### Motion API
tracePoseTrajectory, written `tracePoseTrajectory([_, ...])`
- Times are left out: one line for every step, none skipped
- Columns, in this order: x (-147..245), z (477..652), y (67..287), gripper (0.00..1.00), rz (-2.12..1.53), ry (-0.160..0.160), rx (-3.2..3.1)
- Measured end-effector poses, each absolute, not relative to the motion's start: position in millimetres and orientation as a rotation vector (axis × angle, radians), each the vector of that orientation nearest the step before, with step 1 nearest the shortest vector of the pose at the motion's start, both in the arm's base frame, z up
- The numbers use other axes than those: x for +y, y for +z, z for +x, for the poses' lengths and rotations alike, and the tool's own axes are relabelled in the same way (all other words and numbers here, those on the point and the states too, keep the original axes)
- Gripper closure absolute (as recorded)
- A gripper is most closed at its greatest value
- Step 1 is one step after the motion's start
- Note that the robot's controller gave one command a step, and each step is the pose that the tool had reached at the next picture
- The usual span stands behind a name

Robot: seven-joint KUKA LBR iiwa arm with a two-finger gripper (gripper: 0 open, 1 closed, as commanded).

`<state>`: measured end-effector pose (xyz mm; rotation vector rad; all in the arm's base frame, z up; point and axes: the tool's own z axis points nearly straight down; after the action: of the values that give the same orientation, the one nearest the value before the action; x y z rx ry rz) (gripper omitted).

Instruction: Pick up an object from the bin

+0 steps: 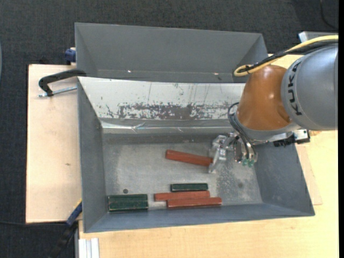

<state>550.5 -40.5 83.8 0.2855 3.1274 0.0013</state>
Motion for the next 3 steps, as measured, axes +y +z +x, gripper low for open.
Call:
tracePoseTrajectory([-16.7,506.1,228.2,1.0,0.203,0.001,3.13])
tracePoseTrajectory([-16.6,505.9,227.8,0.0,0.204,0.001,3.131])
tracePoseTrajectory([-16.6,505.9,227.8,0.0,0.204,0.001,3.131])
